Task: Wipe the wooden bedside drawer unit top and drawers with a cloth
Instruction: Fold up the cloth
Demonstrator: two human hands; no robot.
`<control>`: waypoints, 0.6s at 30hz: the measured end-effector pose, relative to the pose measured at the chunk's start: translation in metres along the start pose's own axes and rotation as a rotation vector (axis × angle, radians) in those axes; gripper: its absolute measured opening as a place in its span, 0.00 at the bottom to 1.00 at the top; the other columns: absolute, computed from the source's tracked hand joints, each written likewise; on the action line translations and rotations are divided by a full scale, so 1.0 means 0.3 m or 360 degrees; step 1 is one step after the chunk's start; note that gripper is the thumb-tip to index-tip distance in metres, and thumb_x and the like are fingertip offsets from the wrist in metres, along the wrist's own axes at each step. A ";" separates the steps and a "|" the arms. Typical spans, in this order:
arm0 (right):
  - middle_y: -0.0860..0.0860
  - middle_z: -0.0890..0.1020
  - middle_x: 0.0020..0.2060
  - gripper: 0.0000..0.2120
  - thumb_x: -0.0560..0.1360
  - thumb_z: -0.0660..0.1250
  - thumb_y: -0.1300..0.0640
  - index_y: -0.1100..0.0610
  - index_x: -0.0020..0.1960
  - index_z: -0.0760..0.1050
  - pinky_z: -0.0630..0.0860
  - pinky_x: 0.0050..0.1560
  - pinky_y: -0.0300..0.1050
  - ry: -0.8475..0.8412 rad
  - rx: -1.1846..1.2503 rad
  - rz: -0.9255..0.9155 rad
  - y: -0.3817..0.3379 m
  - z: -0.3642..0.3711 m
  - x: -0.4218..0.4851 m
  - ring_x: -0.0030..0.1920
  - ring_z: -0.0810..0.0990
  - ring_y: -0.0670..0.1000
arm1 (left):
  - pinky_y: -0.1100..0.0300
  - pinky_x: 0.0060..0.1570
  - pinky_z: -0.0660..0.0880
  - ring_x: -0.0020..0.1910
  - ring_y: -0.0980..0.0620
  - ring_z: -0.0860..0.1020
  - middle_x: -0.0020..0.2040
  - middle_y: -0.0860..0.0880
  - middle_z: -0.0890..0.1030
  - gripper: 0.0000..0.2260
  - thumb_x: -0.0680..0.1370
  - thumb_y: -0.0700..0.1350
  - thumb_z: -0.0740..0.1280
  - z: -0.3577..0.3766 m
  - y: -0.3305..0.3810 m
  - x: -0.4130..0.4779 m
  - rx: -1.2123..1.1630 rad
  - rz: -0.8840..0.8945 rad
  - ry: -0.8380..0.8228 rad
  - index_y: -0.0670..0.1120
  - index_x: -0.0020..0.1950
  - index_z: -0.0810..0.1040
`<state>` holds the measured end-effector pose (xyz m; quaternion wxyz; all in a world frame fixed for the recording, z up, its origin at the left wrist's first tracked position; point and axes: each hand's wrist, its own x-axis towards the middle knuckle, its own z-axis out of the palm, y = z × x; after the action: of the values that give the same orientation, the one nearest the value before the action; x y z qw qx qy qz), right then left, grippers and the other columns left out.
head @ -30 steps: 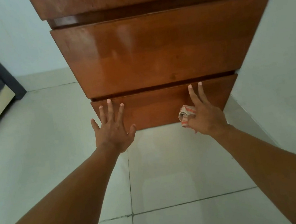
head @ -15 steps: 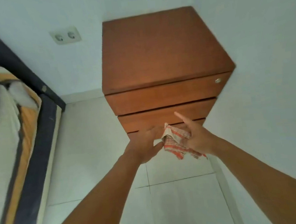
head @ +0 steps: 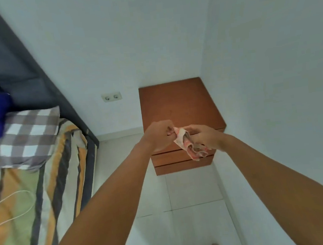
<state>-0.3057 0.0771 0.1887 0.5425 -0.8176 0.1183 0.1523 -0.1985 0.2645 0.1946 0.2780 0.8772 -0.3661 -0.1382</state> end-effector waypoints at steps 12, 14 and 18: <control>0.46 0.85 0.45 0.07 0.76 0.70 0.48 0.50 0.51 0.82 0.80 0.46 0.47 0.0395 -0.0445 -0.0166 -0.107 -0.112 0.055 0.45 0.84 0.49 | 0.59 0.47 0.74 0.52 0.50 0.80 0.49 0.53 0.80 0.07 0.79 0.47 0.70 -0.197 0.056 0.178 0.0225 -0.0006 -0.0184 0.48 0.55 0.84; 0.44 0.85 0.47 0.11 0.74 0.73 0.47 0.48 0.55 0.81 0.82 0.47 0.44 0.0285 -0.0424 -0.0168 -0.096 -0.147 0.082 0.47 0.85 0.45 | 0.58 0.46 0.75 0.51 0.50 0.80 0.50 0.52 0.82 0.08 0.79 0.48 0.70 -0.176 0.043 0.236 0.0256 -0.0018 -0.0204 0.48 0.55 0.84; 0.44 0.84 0.37 0.03 0.73 0.75 0.52 0.46 0.42 0.82 0.76 0.37 0.40 0.0168 -0.0614 -0.0064 -0.009 -0.218 0.192 0.36 0.82 0.43 | 0.60 0.43 0.74 0.49 0.51 0.81 0.51 0.52 0.84 0.08 0.78 0.49 0.72 -0.064 0.000 0.380 0.0254 -0.0051 -0.0321 0.49 0.54 0.86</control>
<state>-0.2436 0.0160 0.1932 0.3718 -0.9154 0.0989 0.1181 -0.1110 0.1899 0.2057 0.1668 0.8840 -0.3880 -0.2006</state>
